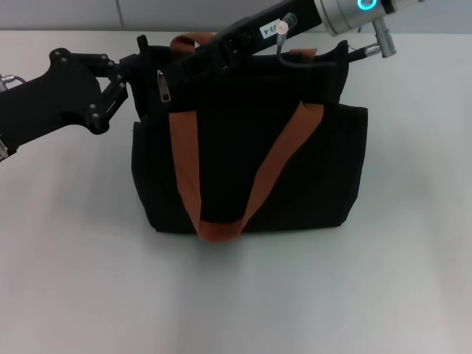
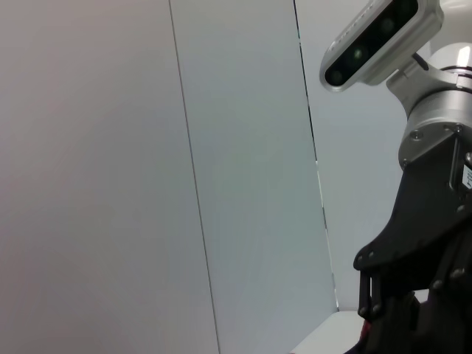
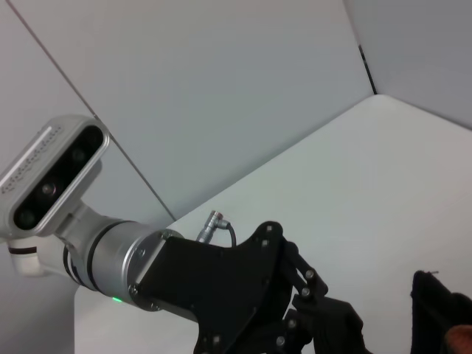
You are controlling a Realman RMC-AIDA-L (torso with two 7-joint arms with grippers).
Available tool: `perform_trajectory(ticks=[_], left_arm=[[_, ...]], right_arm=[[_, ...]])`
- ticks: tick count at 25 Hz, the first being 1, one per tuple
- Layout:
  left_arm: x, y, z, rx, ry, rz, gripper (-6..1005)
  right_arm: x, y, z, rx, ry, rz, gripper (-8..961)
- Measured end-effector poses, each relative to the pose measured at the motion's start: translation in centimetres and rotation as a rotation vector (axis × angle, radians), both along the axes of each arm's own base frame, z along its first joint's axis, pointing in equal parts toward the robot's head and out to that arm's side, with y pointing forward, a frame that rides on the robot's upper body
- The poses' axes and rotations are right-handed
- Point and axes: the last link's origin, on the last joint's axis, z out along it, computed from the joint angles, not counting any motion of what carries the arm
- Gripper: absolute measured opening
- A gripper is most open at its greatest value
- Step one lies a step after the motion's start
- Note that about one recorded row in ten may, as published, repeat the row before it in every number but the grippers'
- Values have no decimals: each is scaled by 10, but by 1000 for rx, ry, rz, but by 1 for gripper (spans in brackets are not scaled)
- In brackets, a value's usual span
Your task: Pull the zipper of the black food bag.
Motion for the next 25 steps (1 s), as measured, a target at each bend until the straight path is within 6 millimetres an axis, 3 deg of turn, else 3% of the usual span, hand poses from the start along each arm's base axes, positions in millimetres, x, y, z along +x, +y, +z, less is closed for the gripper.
perform_trajectory(ticks=[25], left_arm=[[3, 3, -2, 2, -2, 1, 23]], right_arm=[[2, -6, -13, -23, -32, 3, 232]])
